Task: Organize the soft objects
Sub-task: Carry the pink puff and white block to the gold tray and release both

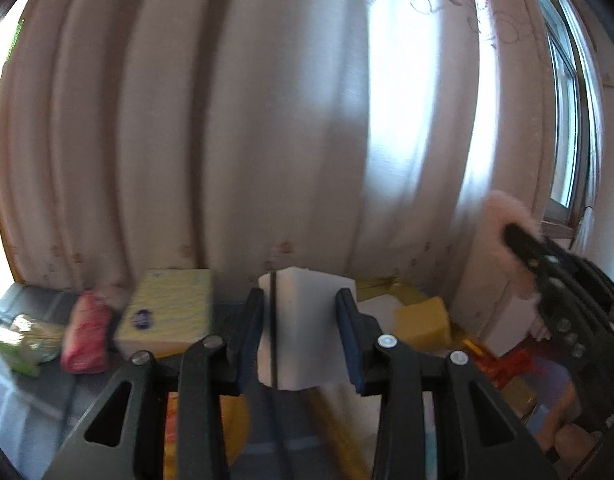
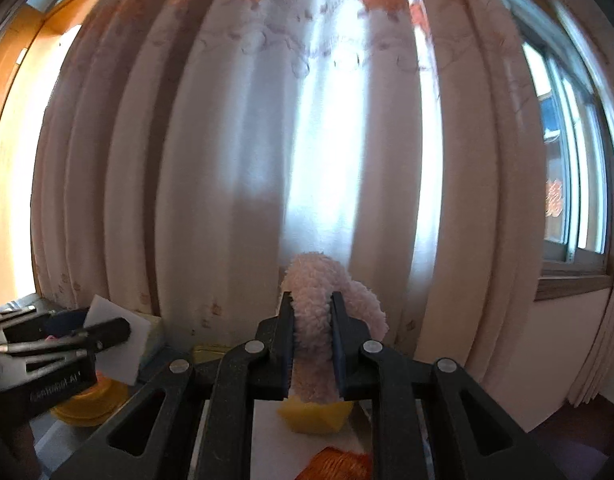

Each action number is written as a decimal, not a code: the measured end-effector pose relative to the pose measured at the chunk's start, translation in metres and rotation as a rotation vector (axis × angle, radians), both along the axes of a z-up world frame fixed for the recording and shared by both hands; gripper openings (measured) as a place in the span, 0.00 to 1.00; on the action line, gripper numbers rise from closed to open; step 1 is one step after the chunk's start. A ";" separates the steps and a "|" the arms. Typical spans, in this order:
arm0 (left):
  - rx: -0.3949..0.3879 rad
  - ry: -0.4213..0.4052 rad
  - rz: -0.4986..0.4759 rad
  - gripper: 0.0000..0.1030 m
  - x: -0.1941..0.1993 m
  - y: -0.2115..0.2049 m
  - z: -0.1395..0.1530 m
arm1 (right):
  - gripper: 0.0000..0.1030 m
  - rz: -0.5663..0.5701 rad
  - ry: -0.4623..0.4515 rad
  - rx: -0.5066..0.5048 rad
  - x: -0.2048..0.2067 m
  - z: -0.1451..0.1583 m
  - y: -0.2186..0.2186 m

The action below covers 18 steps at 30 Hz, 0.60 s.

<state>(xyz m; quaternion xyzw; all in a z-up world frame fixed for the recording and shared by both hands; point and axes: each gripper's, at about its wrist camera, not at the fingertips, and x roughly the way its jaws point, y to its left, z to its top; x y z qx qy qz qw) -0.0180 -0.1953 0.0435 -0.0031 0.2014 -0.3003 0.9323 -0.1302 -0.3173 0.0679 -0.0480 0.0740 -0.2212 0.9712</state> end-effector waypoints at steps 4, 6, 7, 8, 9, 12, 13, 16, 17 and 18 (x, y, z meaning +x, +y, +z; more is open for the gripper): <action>0.042 0.019 -0.019 0.34 0.010 -0.036 -0.001 | 0.17 0.014 0.108 0.068 0.034 0.001 -0.032; 0.059 0.049 -0.020 0.34 0.017 -0.050 -0.006 | 0.17 0.046 0.180 0.127 0.053 -0.003 -0.048; 0.071 0.066 -0.021 0.34 0.021 -0.057 -0.008 | 0.17 0.057 0.202 0.153 0.060 -0.005 -0.054; 0.084 0.077 -0.019 0.34 0.024 -0.062 -0.010 | 0.17 0.060 0.222 0.175 0.067 -0.008 -0.059; 0.099 0.089 -0.015 0.34 0.027 -0.067 -0.013 | 0.17 0.067 0.246 0.200 0.074 -0.010 -0.065; 0.124 0.118 0.000 0.36 0.034 -0.076 -0.021 | 0.17 0.120 0.303 0.263 0.093 -0.018 -0.077; 0.133 0.129 0.001 0.36 0.036 -0.078 -0.023 | 0.20 0.140 0.321 0.292 0.099 -0.020 -0.080; 0.151 0.140 0.002 0.50 0.037 -0.081 -0.024 | 0.32 0.210 0.361 0.408 0.111 -0.027 -0.089; 0.147 0.132 0.010 0.73 0.036 -0.080 -0.022 | 0.43 0.211 0.369 0.433 0.113 -0.028 -0.093; 0.141 0.119 0.023 0.94 0.033 -0.078 -0.019 | 0.48 0.205 0.367 0.456 0.112 -0.029 -0.095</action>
